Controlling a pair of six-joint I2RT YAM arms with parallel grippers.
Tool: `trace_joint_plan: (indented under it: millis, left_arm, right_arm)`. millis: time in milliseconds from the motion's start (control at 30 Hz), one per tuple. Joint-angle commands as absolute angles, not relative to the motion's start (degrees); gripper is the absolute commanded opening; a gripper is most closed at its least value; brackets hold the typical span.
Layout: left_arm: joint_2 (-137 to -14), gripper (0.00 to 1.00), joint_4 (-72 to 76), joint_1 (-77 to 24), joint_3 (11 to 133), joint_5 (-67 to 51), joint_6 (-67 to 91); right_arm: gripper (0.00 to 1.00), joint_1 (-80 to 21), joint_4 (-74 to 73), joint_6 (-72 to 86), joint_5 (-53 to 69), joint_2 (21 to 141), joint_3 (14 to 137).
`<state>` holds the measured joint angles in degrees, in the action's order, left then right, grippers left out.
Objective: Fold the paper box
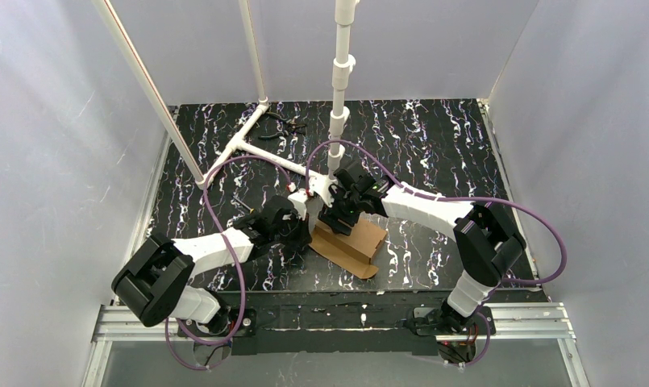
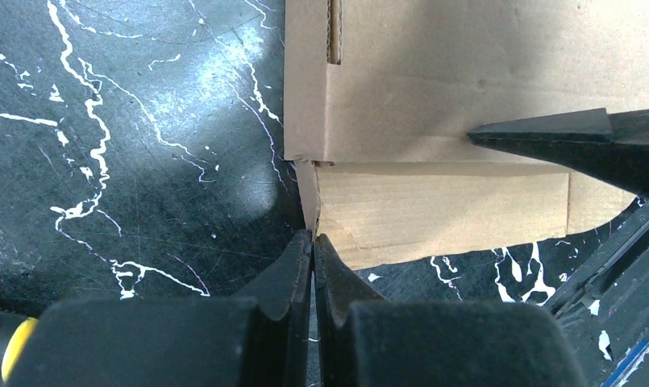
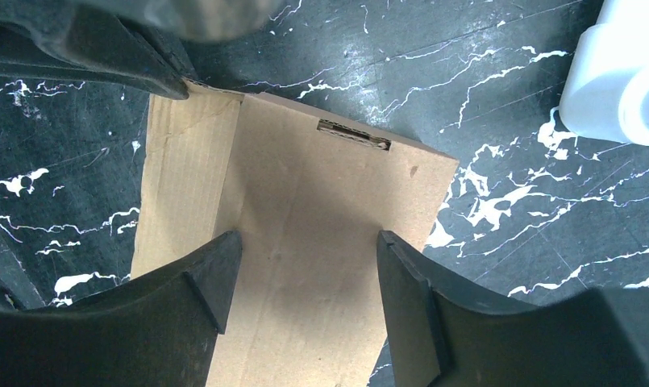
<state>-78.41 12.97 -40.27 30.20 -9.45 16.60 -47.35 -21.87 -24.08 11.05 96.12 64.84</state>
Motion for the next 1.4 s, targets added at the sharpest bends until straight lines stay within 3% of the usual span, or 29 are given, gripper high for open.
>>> trace_joint_plan:
  millis: [0,967,1367]
  left_arm:
    - [-78.26,0.00,13.62,-40.47,33.12,-7.56,18.10]
    - [-84.05,0.00,11.41,-37.48,44.50,-19.99,20.67]
    - [-83.64,0.00,9.67,-34.58,44.59,-14.62,27.89]
  right_arm:
    - [0.71,-48.21,-26.42,-24.61,11.09,99.24,62.26]
    - [0.71,-48.43,-26.30,-24.79,11.69,99.54,62.49]
    - [0.71,-48.43,-26.61,-25.09,11.93,99.43,62.85]
